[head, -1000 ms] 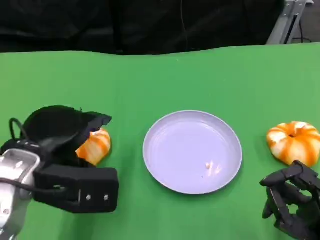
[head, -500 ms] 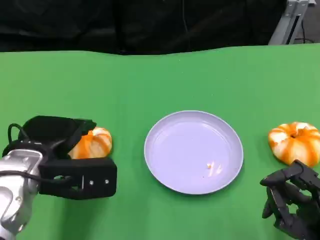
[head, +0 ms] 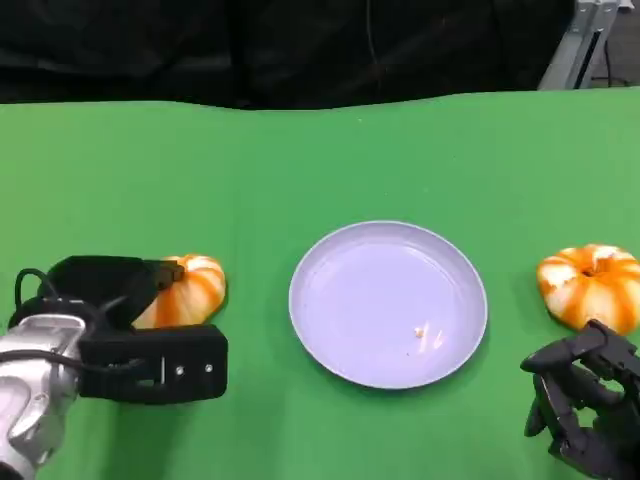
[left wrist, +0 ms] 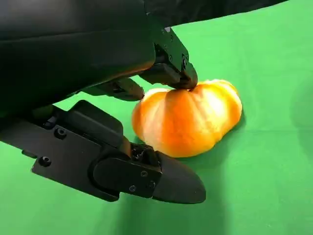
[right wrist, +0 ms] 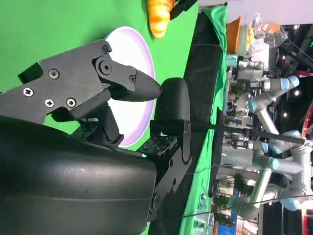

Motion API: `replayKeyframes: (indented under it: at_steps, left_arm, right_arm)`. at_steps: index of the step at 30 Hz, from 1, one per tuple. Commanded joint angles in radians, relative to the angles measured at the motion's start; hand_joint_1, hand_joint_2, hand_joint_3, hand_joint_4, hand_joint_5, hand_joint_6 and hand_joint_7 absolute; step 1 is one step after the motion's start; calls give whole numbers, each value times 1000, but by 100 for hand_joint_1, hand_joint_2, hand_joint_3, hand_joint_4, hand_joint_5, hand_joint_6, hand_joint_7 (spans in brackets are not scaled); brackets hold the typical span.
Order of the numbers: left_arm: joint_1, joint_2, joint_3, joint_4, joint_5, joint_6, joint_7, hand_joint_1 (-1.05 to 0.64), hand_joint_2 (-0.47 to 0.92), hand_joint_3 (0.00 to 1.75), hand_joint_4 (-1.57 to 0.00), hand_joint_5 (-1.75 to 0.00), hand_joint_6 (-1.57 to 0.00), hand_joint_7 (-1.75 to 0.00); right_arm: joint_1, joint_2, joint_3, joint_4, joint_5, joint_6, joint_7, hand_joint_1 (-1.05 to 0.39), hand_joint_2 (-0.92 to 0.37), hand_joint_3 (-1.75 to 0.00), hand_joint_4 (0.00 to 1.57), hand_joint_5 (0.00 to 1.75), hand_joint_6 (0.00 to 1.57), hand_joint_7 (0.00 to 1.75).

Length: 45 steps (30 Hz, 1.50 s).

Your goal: Grasp the bread from the table and place it into the plate.

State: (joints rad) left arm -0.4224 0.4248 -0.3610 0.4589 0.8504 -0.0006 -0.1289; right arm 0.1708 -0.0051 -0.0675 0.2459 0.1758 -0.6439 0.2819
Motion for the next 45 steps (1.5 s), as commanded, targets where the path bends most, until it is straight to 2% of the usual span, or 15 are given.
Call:
replayKeyframes:
  at_steps: [1, 10, 19, 23, 25, 28, 29, 31, 32, 33, 34, 35, 38, 42, 45]
  left_arm:
    - [-43, -11, -41, 87, -4, -27, 46, -91, 92, 26, -47, -1, -45, -1]
    - [-100, -35, -84, 204, -24, -66, 104, -87, 92, 29, -49, -2, -47, -1]
    - [-127, -49, -100, 259, -57, -97, 144, -54, 92, 27, -62, -5, -58, -4]
    - [-103, -59, -88, 227, -76, -108, 190, -24, 92, 32, -77, -8, -71, -7]
    - [-95, -67, -74, 220, -103, -121, 213, -20, 92, 34, -80, -8, -74, -7]
    - [-87, -78, -40, 216, -156, -165, 263, -13, 92, 36, -99, -13, -94, -12]
    - [-86, -75, -32, 214, -165, -192, 291, -9, 92, 37, -111, -29, -109, -16]
    - [-87, -72, -24, 216, -175, -225, 325, -5, 92, 41, -94, -96, -122, -24]
    - [-85, -73, -16, 185, -174, -225, 339, -5, 92, 42, -92, -103, -123, -25]
    - [-83, -74, -10, 153, -170, -222, 352, -6, 92, 42, -79, -145, -99, -89]
    - [-80, -74, -3, 117, -169, -225, 365, -6, 92, 40, -74, -159, -83, -124]
    - [-77, -74, 3, 87, -169, -229, 370, -4, 92, 40, -70, -168, -73, -148]
    - [-70, -73, 19, 0, -180, -244, 363, -2, 91, 39, -68, -174, -66, -166]
    - [-59, -71, 33, -137, -176, -241, 342, -4, 86, 49, -68, -175, -68, -166]
    - [-53, -74, 37, -231, -165, -234, 336, -6, 76, 68, -69, -175, -70, -164]
  right_arm:
    - [2, -13, -8, 0, 4, -6, -1, -15, -75, -81, 86, 163, 81, 135]
    - [7, -7, -6, -10, 4, -6, -3, -15, -75, -81, 85, 164, 81, 135]
    - [24, -11, -2, -37, -3, 6, -11, -15, -75, -81, 86, 163, 81, 136]
    - [24, -10, -1, -37, 10, 7, -3, -15, -75, -81, 85, 165, 81, 136]
    - [23, -8, -2, -36, 7, 5, -6, -15, -75, -81, 84, 165, 81, 136]
    - [21, -8, -1, -32, 3, 2, -6, -15, -75, -82, 85, 165, 81, 137]
    - [21, -8, -1, -33, 2, 2, -6, -15, -75, -82, 85, 165, 80, 137]
    - [21, -7, 0, -35, 1, 2, -7, -15, -74, -83, 85, 165, 80, 137]
    - [22, -8, 0, -37, 3, 4, -6, -15, -74, -83, 85, 165, 80, 138]
    - [23, -8, 0, -38, 3, 6, -7, -15, -74, -83, 85, 166, 80, 138]
    - [23, -10, -1, -37, 1, 4, -8, -15, -74, -83, 85, 166, 80, 138]
    - [21, -11, -2, -34, 0, 1, -7, -15, -74, -83, 85, 165, 80, 138]
    - [20, -12, -3, -33, -1, 3, -7, -15, -74, -83, 85, 165, 80, 137]
    - [27, -8, -1, -45, -3, 15, -15, -15, -74, -84, 85, 165, 81, 136]
    - [29, -10, 1, -50, -2, 21, -15, -14, -74, -84, 85, 166, 81, 137]
